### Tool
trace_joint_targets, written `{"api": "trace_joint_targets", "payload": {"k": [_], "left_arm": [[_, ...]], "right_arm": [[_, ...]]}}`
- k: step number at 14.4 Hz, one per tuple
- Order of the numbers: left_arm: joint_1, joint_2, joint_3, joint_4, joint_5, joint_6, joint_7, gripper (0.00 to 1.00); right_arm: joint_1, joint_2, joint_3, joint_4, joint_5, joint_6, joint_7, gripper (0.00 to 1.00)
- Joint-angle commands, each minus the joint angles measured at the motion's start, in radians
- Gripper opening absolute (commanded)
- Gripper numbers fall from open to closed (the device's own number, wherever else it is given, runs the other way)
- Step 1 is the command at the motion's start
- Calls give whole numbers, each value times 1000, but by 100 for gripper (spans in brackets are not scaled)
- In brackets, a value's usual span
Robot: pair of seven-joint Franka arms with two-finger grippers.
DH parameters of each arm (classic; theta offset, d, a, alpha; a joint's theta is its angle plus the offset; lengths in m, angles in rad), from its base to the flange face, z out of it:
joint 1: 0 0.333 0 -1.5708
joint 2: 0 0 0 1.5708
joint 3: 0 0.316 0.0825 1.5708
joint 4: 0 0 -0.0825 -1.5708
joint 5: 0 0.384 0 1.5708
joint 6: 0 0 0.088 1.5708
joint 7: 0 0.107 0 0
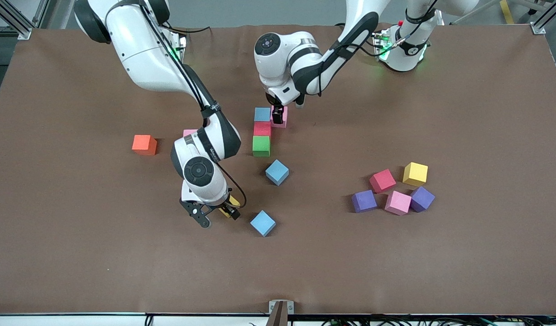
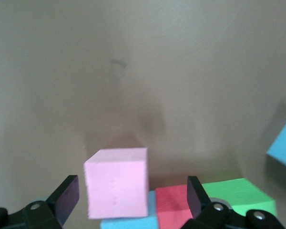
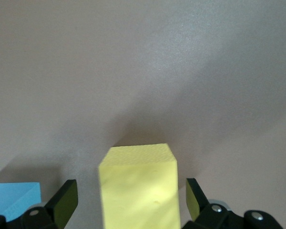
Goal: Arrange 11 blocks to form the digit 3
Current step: 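Grasp the yellow cube with the right gripper while the left gripper withdraws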
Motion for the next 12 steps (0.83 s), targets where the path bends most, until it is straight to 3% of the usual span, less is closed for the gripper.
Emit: {"api": "trace_joint_targets", "payload": {"k": [1, 8, 12], "left_arm": [[97, -50, -5, -17, 11, -14, 169, 100], [353, -42, 2, 40, 20, -26, 888, 100], [487, 5, 4, 95, 22, -18, 1206, 100]], "right_arm": [[-12, -11, 5, 13, 6, -15, 14, 100], [0, 9, 4, 5, -8, 0, 18, 100], [3, 10, 2, -42, -9, 55, 20, 99]]}}
